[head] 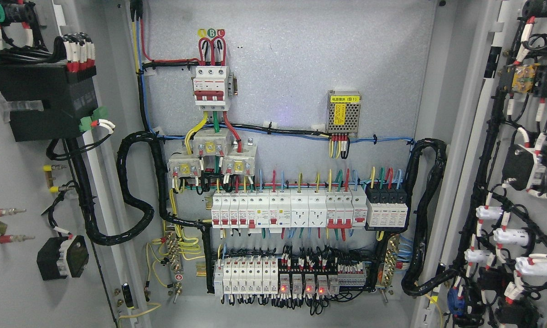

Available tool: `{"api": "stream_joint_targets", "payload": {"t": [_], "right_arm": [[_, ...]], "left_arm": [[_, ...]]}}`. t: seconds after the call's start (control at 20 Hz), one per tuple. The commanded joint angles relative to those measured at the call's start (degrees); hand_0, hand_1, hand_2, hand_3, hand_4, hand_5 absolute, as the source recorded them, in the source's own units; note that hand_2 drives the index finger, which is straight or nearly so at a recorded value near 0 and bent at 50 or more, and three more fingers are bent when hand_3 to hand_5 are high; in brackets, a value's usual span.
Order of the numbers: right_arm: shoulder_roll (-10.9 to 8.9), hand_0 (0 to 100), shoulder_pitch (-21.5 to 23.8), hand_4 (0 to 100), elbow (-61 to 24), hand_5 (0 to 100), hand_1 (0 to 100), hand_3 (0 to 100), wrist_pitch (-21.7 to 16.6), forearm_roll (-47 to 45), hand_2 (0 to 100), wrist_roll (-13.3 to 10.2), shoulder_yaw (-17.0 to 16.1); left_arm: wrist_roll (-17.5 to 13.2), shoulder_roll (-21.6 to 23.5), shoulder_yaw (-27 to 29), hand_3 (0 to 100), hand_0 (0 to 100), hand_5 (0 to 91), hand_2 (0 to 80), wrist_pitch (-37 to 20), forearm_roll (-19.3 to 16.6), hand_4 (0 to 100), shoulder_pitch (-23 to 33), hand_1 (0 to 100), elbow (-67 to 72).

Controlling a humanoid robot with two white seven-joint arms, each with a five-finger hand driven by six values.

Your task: Open door with both hands

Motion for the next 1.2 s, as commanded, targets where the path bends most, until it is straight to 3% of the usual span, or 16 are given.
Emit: {"api": "stream_joint_targets", "payload": {"t": [0.0, 0.2, 0.4, 0.95, 1.15], "right_arm": [[-0.12, 22, -1.65, 0, 3.83, 0, 0, 0, 0.17, -0.17, 0, 0.02, -3.18], [-0.12, 22, -2.71, 0, 4.37, 0, 0, 0, 0.08, -0.26, 0, -0.16, -3.26], [0.23, 22, -2.63, 0, 4.37, 0, 0, 0, -0.18, -0.26, 0, 0.02, -3.26], [-0.12, 22, -1.31, 0, 4.37, 0, 0, 0, -3.17, -0.26, 0, 0.10, -3.79], [0.14, 22, 0.10, 0, 4.45, 0, 0, 0, -3.17, -0.26, 0, 0.28, -3.88]], "left_arm": [[-0.03, -0.63, 5.94, 3, 30, 0.0, 2.7, -1.02, 0.26, 4, 0.66, 0, -11.37], [-0.03, -1.52, 8.65, 3, 30, 0.0, 2.7, -1.03, 0.79, 4, 1.10, 0, -11.19], [-0.12, -1.17, 12.61, 3, 30, 0.0, 2.7, -0.50, 3.69, 4, 1.45, 0, -9.44], [-0.21, -0.99, 14.46, 3, 30, 0.0, 2.8, 2.14, 3.87, 4, -0.22, 0, -3.28], [-0.38, -0.99, 17.97, 3, 30, 0.0, 2.8, 6.96, 6.67, 4, -1.53, 0, -2.76]]}}
